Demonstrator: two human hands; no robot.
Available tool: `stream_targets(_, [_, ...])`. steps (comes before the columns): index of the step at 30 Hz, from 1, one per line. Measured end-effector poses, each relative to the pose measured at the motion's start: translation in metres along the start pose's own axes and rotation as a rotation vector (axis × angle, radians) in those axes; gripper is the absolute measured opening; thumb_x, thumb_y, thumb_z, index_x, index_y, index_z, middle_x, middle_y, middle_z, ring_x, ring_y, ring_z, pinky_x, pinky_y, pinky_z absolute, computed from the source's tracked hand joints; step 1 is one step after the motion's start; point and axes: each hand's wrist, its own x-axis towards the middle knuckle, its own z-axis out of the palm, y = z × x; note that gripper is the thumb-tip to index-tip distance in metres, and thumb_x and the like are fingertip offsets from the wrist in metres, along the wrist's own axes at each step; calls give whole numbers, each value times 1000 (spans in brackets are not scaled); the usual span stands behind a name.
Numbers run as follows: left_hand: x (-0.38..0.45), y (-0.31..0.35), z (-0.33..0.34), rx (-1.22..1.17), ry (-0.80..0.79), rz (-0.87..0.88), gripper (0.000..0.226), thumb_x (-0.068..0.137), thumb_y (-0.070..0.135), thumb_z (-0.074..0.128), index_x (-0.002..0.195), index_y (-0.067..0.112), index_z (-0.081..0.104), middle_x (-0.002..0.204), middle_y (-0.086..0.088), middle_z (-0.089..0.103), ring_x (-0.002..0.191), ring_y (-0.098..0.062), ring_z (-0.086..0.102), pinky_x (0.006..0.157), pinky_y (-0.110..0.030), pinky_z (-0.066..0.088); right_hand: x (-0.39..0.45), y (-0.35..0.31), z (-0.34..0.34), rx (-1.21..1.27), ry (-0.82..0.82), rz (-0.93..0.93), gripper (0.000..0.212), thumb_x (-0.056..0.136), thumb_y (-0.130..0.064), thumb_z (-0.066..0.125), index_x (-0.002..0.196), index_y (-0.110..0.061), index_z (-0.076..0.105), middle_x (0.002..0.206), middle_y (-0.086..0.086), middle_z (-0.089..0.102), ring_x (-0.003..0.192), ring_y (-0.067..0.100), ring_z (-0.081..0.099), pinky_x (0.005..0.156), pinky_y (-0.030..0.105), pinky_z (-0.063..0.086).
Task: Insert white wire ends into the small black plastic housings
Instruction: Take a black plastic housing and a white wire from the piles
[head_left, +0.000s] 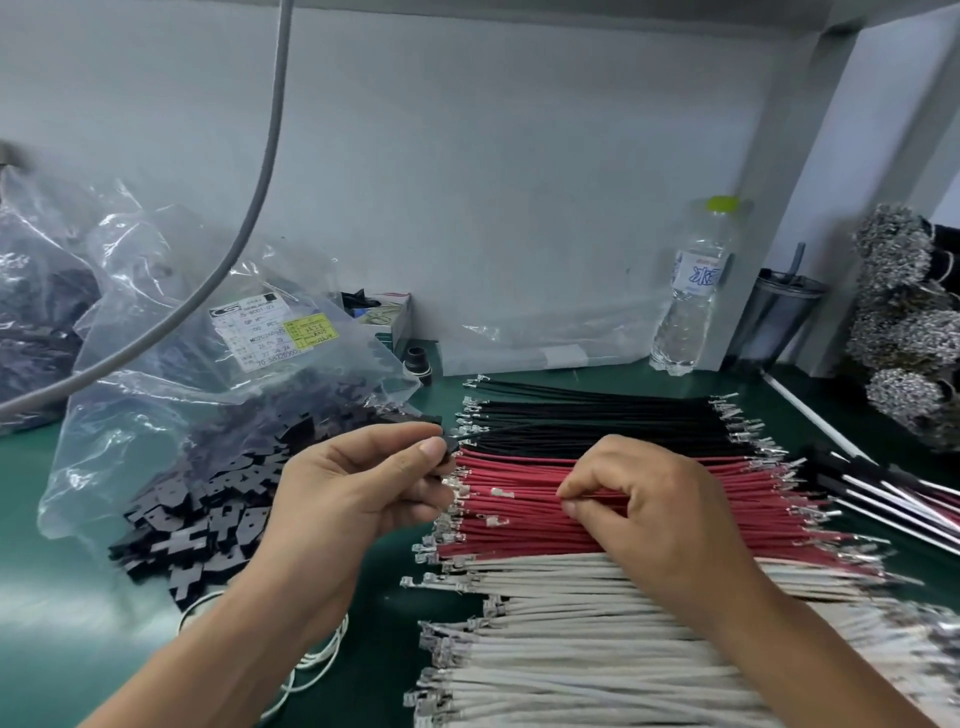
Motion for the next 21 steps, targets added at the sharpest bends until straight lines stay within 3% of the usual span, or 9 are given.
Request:
stream_targets(5, [-1,-2,2,20,-9,4,41,61,27,86,97,8,81,92,-24,76,64,-22,70,58,-26,58,1,3,-1,-14,84,-47,20,84,-5,79,95,-22,79,87,-16,67,85,6,65,73,30,55])
stream_targets(8, [-2,0,3,-2,-17,0,42,60,26,86,96,6,81,92,-25,76,63,-22,69,59,-27,59,-2,-2,-7,62,136,-96,21,90,-12,71,107,-21,79,86,-10,61,79,13,62,66,25,51])
stream_targets(13, [-6,1,5,-2,-105,-25,37,64,22,84,96,2,80,88,-22,75,63,-23,69,60,-28,59,-8,-15,-11,114,174,-107,12,87,-21,73,95,-19,81,84,-11,58,74,8,60,63,8,41])
stream_targets(21, [-10,2,9,-12,-233,-77,24,78,13,78,98,-1,79,86,-21,74,60,-21,68,59,-28,58,-10,-25,-10,120,212,-127,13,89,-25,70,93,-17,80,86,-13,60,77,8,62,64,13,46])
